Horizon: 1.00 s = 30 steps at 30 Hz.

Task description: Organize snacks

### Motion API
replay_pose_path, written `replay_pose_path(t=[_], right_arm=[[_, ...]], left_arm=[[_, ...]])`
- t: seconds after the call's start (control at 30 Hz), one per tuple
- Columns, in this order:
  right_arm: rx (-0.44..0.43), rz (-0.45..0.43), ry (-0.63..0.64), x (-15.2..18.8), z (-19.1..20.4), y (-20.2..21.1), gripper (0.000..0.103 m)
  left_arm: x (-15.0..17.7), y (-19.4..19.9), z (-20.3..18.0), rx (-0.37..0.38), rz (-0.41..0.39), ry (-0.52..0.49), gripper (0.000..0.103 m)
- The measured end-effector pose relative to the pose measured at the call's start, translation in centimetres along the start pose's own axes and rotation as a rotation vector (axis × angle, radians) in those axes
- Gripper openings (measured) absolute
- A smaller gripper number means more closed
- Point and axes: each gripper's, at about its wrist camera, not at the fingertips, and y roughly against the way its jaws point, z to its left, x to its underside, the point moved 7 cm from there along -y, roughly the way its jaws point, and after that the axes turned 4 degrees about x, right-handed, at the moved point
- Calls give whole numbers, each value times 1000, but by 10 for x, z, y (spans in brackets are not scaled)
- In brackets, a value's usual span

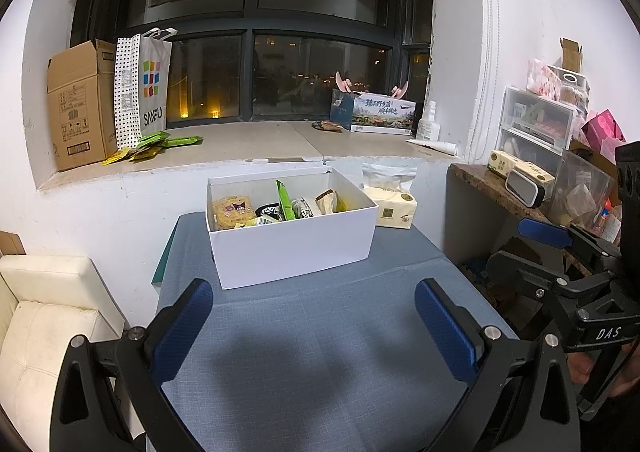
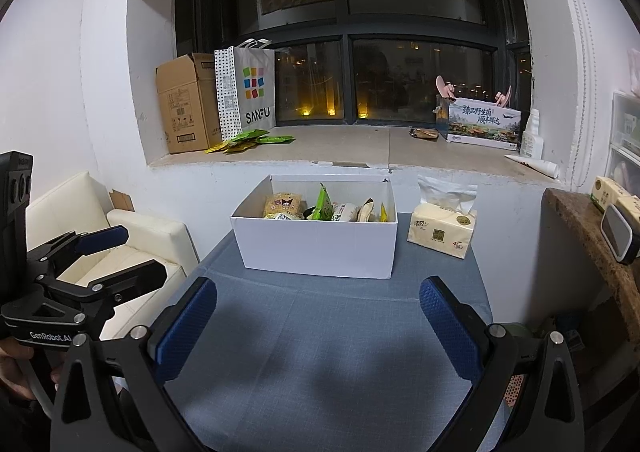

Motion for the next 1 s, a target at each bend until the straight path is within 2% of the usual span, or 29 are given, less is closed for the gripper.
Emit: replay_pose_path(t=[1.0], right_arm=[[-2, 4, -2, 1, 1, -2, 103]], left_arm=[[1, 1, -2, -1, 3, -4, 103]])
